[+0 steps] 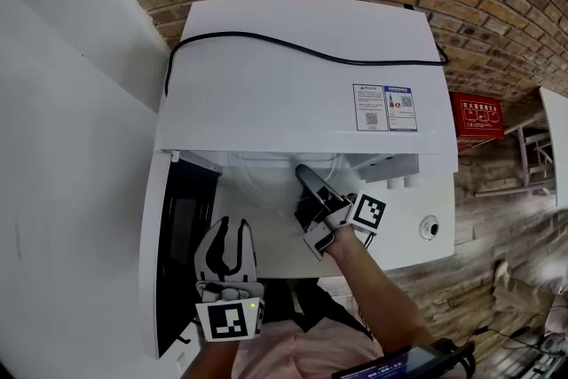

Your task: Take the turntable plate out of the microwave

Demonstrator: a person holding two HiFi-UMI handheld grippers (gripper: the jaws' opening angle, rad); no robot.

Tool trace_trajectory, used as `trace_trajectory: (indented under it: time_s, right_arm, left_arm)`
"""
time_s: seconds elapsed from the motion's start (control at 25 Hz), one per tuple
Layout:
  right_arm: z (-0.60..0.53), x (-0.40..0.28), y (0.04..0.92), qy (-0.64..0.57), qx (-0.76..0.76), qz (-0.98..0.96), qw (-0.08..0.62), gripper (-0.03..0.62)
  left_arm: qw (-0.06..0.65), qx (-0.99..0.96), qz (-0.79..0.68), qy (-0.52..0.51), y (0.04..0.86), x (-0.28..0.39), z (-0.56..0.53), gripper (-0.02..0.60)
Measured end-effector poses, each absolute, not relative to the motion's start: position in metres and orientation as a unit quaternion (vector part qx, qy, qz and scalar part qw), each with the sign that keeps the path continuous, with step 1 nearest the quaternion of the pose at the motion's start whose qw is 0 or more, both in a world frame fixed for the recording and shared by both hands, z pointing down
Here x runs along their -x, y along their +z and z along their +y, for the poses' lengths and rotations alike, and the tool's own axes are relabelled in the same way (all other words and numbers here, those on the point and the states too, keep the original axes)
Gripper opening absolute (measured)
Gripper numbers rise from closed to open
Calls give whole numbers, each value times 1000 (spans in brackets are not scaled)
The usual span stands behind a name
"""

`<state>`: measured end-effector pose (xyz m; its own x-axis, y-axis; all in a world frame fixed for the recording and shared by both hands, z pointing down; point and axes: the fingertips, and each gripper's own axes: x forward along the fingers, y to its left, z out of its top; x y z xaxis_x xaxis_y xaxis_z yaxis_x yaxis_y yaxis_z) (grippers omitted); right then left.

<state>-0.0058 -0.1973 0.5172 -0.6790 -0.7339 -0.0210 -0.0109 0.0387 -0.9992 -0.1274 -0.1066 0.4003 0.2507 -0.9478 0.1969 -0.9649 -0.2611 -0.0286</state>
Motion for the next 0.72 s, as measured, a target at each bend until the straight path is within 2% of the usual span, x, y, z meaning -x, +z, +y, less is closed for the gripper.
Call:
trace_trajectory:
  time_s: [0.2, 0.28, 0.72]
  right_arm:
    - [-197, 7, 523, -632, 292, 668, 262, 137]
    - [-196, 8, 525, -635, 299, 669, 244, 35]
    - [-178, 6, 520, -625, 275, 688, 245, 28]
  left_arm:
    - [53, -792, -601, 91, 405, 128, -106, 97]
    - [57, -791, -601, 97, 403, 128, -109, 95]
    - [45, -791, -603, 88, 400, 126, -105, 95]
